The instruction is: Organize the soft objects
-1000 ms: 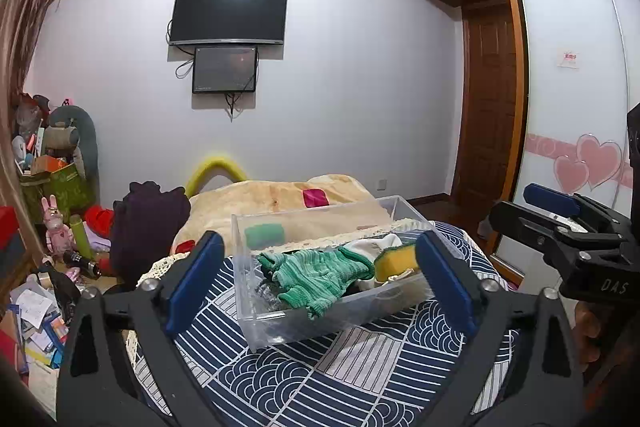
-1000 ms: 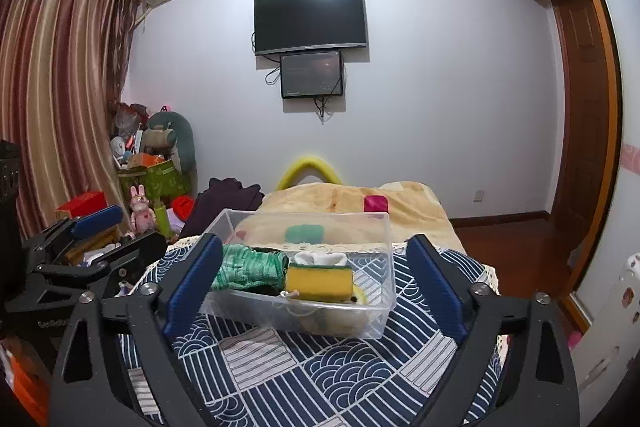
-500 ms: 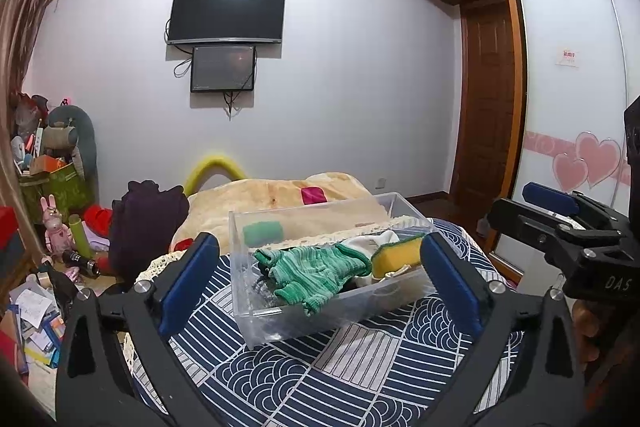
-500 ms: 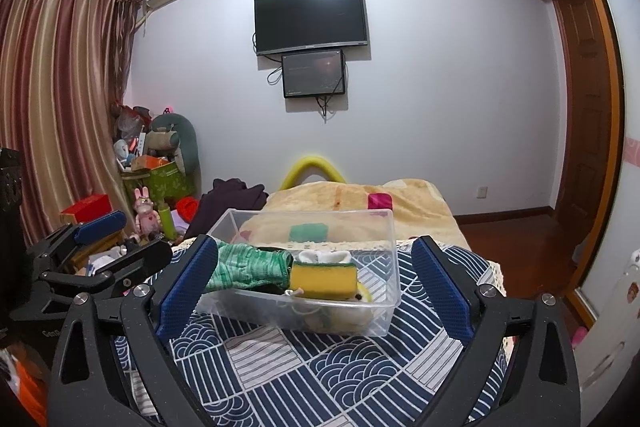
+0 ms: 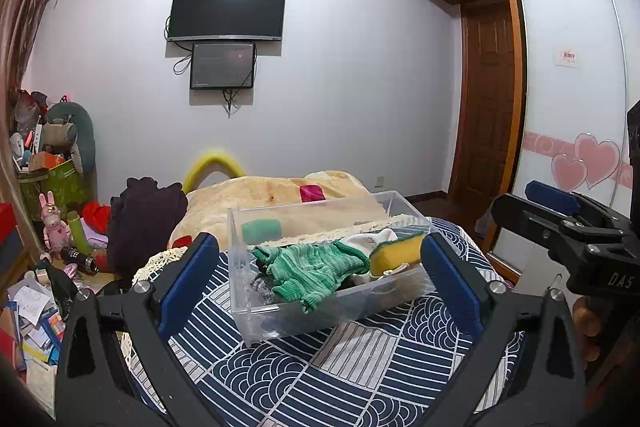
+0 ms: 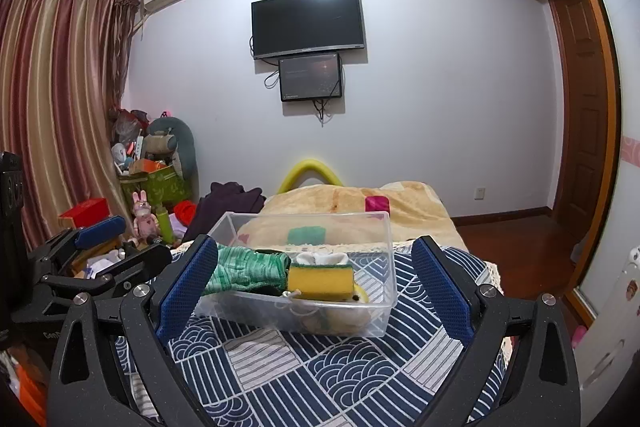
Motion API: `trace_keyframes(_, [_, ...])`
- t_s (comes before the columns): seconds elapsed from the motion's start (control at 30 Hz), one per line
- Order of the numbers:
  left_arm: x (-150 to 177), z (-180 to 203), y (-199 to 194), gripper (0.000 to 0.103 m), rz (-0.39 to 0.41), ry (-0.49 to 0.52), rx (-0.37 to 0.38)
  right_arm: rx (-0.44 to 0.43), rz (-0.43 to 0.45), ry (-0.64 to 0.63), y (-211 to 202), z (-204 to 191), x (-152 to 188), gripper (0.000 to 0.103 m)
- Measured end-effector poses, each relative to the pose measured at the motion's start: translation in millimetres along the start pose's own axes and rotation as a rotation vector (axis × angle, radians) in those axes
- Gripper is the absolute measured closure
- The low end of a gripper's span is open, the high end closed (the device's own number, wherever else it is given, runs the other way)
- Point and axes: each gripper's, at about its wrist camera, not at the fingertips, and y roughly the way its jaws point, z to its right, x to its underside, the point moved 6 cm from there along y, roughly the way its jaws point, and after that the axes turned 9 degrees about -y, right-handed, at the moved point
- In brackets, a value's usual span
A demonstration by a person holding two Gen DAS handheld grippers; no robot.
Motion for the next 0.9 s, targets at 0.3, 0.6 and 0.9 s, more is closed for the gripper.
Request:
trace_keyframes(0.3, [0.6,-0.2,0.0,0.001,0.002,-0.007,0.003,-0.002,-0.001,-0.001,-0.2,0.2,0.2,0.006])
trace_keyframes(0.6, [0.4,-1.6,-0.2,0.001,-0.002,-0.034,0.030,0.000,-0.003,-0.005,-0.6,-1.5,0.1,0.006])
trace_keyframes(0.9, [1.3,-2.1,-0.2,0.001,-0.012,-0.039,0.037,-0.006,-0.009,-0.007,1.1,-3.6,0.4,0.002])
